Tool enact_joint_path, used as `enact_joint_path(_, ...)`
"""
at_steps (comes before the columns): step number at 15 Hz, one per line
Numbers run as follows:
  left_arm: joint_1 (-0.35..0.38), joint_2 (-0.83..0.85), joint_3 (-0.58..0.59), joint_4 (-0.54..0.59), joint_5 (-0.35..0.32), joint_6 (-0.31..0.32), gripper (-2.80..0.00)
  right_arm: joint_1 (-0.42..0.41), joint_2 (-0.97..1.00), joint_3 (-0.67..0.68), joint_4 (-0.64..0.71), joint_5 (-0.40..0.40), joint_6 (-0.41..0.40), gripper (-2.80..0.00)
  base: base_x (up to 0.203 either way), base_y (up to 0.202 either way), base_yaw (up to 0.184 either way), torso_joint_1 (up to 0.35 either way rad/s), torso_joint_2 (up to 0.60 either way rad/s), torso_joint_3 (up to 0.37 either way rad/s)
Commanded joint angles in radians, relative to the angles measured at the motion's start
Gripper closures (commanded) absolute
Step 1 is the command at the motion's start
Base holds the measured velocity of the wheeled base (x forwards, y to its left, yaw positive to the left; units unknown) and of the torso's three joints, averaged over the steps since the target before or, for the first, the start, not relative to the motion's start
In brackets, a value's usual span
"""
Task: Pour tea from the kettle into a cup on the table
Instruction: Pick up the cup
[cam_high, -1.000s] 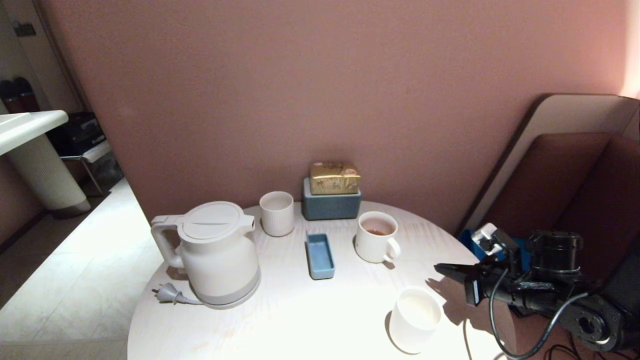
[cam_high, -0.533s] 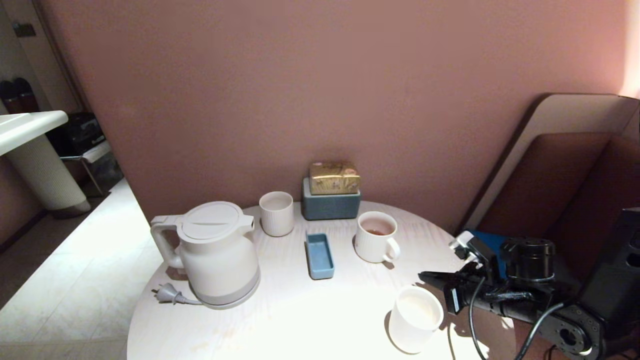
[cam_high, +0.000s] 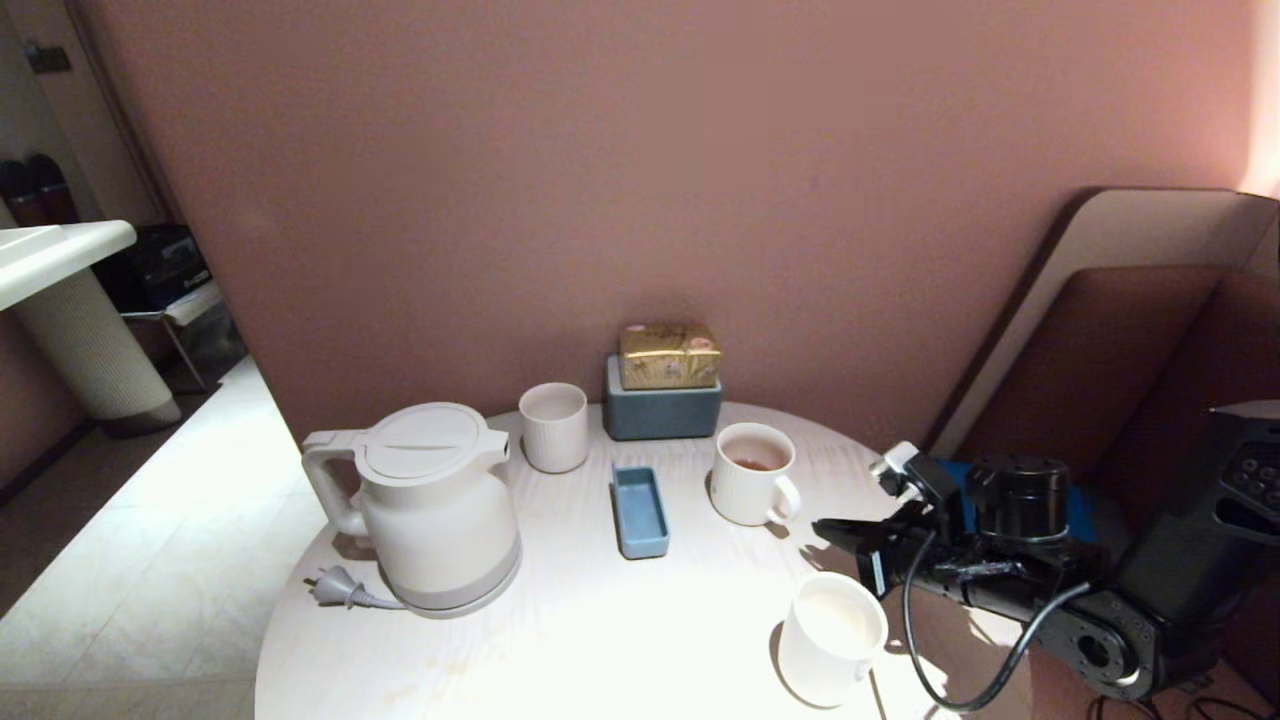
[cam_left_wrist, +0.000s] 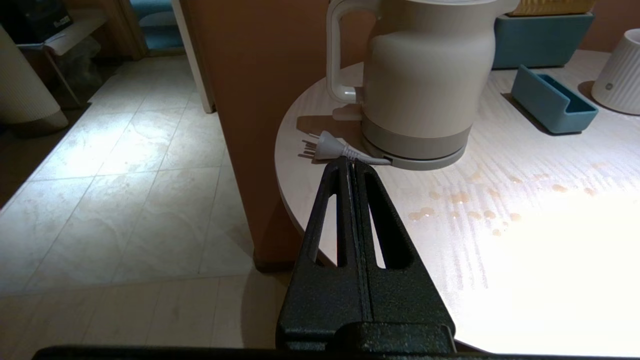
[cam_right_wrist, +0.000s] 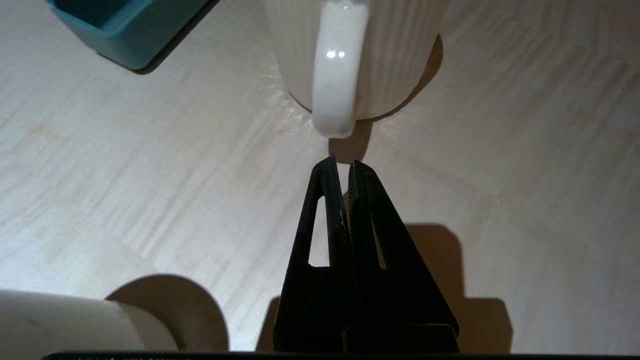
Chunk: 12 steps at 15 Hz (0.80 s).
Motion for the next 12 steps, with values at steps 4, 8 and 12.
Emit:
enact_joint_path(4, 0.0, 0.002, 0.0, 0.0, 0.0, 0.0, 0.0, 0.029, 0.025, -0.03, -0.006, -0.007, 0.002, 0.0, 0.0, 0.0, 0.0, 0.0, 0.0, 0.0)
enact_joint_path(8, 0.0, 0.002, 0.0, -0.001, 0.0, 0.0, 0.0, 0.044, 0.038, -0.072, 0.0, -0.024, 0.02, 0.0, 0.0, 0.0, 0.0, 0.0, 0.0, 0.0)
enact_joint_path(12, 0.0, 0.002, 0.0, 0.0, 0.0, 0.0, 0.0, 0.062, 0.048, -0.081, -0.003, -0.059, 0.055, 0.0, 0.0, 0.0, 0.0, 0.0, 0.0, 0.0)
